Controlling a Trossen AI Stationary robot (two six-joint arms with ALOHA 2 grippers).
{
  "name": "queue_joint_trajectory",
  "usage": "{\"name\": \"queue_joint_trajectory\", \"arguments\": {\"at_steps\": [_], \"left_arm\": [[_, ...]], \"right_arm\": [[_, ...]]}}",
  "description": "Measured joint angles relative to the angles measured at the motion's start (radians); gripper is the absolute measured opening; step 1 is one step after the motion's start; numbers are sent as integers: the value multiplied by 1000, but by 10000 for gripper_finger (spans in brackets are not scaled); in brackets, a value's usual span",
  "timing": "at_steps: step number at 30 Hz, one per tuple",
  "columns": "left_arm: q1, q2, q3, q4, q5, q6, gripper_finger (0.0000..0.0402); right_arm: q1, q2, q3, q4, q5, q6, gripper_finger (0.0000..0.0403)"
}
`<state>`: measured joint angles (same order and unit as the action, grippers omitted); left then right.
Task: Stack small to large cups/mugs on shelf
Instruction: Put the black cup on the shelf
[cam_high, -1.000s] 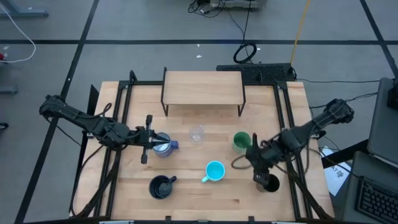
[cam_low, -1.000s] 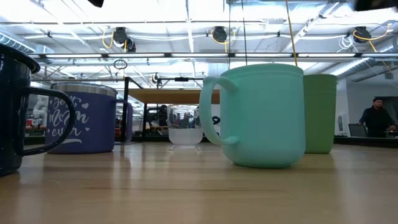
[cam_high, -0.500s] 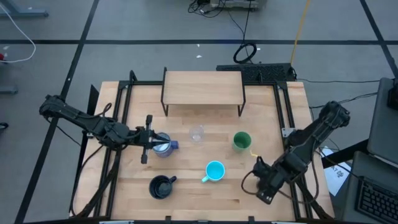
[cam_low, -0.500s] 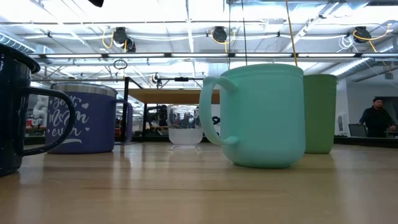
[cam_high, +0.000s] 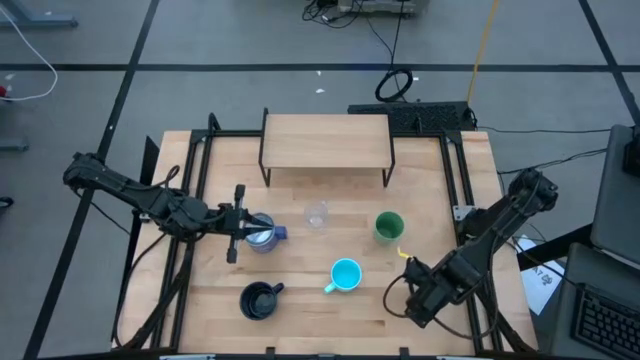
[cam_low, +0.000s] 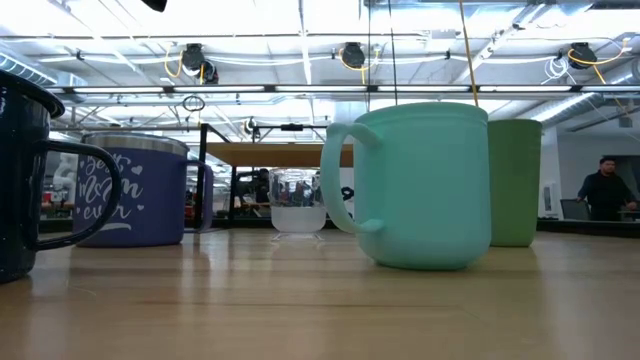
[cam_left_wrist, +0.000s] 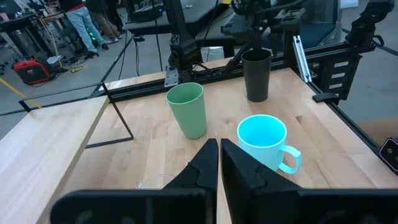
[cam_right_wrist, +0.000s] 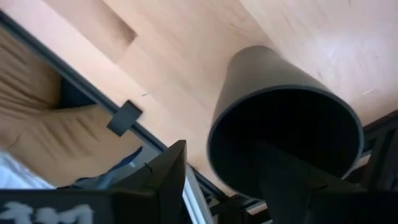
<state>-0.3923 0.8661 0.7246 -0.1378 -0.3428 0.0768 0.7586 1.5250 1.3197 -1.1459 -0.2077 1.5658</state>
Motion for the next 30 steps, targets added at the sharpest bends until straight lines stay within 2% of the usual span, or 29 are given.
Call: {"name": "queue_joint_trajectory", "arguments": {"at_steps": [9, 12, 30], "left_arm": [[0, 0, 0, 0, 0, 4, 21], [0, 0, 0, 0, 0, 4, 21], [0, 0, 0, 0, 0, 6, 21]], "right_arm": [[8, 29, 0, 0, 62, -20, 174], [13, 29, 0, -1, 75, -23, 163], [61, 29, 0, -14, 129, -60, 17]]}}
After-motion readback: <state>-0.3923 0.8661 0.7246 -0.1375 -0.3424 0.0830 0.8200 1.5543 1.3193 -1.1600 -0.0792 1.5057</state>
